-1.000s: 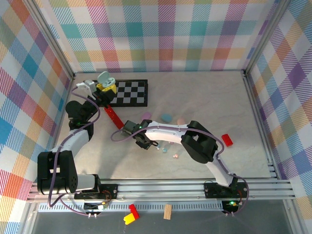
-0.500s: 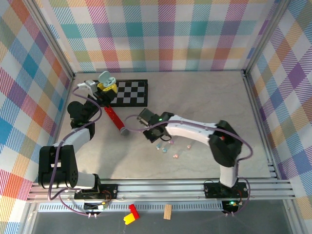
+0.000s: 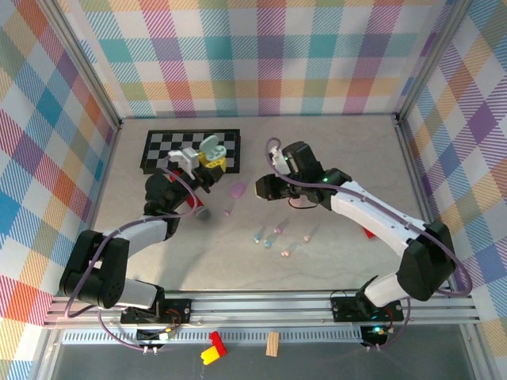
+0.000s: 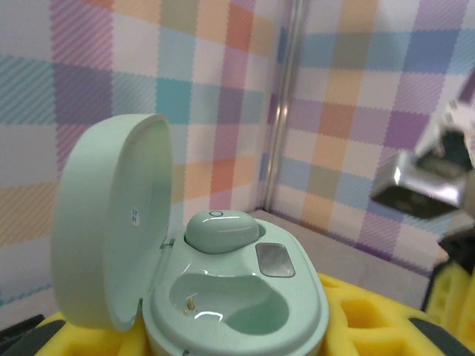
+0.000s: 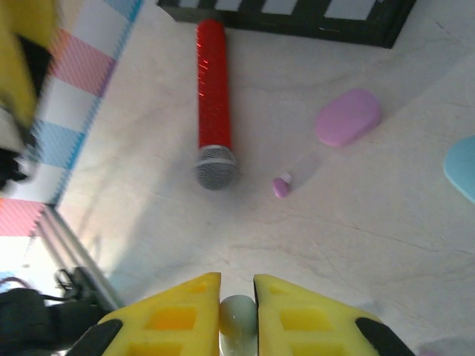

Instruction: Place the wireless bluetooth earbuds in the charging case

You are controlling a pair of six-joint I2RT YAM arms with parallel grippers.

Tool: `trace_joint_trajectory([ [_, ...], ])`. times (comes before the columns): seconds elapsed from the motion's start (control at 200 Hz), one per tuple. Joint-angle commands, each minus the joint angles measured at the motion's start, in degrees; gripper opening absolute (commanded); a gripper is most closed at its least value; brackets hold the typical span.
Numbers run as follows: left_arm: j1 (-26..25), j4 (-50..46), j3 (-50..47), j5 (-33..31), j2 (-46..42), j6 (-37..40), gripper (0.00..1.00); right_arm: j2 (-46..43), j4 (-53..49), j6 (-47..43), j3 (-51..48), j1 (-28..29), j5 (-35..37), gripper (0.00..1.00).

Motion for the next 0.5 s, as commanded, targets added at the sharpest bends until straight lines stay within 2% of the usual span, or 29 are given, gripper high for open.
trace_joint_trajectory([
  [0.0, -3.57, -0.99, -0.73, -4.8, 0.25, 7.46, 0.2, -2.96, 5.74, 3.87, -0.53, -1.19, -7.79, 0.17],
  [0.15, -6.88, -2.25, -0.33, -5.05, 2.22, 9.61, 0.2, -3.65, 6.65, 4.4, 0.58, -1.74, -9.5, 0.17],
  [0.495, -9.31, 6.57, -2.38, -2.71, 9.2, 8.89, 0.2, -1.56, 10.01, 5.73, 2.87, -2.13, -11.91, 0.18],
])
